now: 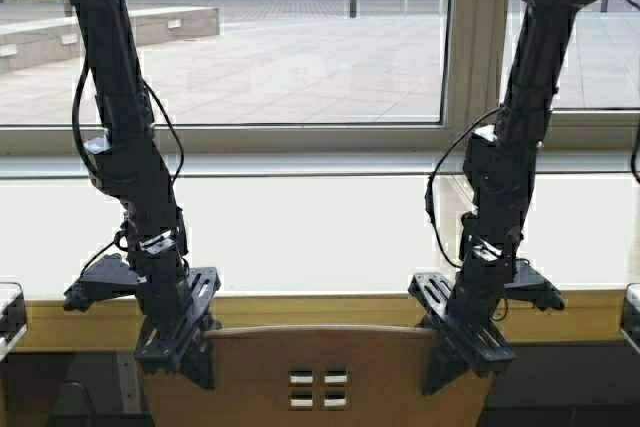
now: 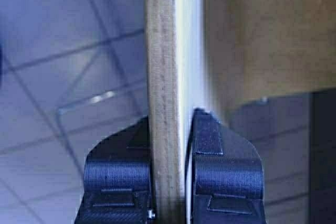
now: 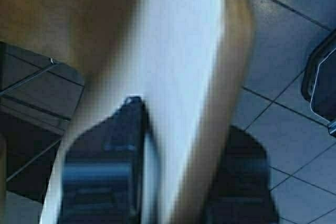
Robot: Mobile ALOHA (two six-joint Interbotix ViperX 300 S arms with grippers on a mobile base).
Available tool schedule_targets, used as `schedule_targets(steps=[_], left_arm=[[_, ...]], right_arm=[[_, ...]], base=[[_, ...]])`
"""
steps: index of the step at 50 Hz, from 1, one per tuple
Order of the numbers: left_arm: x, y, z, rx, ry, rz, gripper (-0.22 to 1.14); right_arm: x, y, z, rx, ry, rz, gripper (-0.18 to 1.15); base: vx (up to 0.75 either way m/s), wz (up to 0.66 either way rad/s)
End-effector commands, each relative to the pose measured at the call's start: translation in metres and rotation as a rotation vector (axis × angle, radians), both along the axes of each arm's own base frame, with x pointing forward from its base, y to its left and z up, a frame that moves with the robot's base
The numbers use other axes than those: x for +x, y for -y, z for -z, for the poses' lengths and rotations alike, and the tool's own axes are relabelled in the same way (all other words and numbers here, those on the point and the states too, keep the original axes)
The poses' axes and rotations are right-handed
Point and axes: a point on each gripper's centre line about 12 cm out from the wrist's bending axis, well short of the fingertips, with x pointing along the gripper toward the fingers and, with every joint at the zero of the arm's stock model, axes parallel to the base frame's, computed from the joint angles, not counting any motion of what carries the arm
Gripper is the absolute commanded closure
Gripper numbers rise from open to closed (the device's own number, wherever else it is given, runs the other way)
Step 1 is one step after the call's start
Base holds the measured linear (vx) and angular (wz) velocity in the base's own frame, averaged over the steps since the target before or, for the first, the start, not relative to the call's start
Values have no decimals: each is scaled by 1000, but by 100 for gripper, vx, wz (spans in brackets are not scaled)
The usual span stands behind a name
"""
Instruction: Push the chairs under the table
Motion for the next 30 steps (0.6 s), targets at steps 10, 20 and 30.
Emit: schedule_targets(steps=[10, 20, 30], left_arm=[[13, 13, -13, -17, 53, 83, 67], [16, 13, -14, -15, 64, 83, 59], [16, 13, -13, -10, 66, 105, 53]], right_arm=[[10, -17, -19, -48, 121, -233, 92], [11, -16, -18, -50, 124, -243, 92], [9, -17, -15, -43, 111, -273, 74]], base=[[9, 1], [6, 0], [3, 0]])
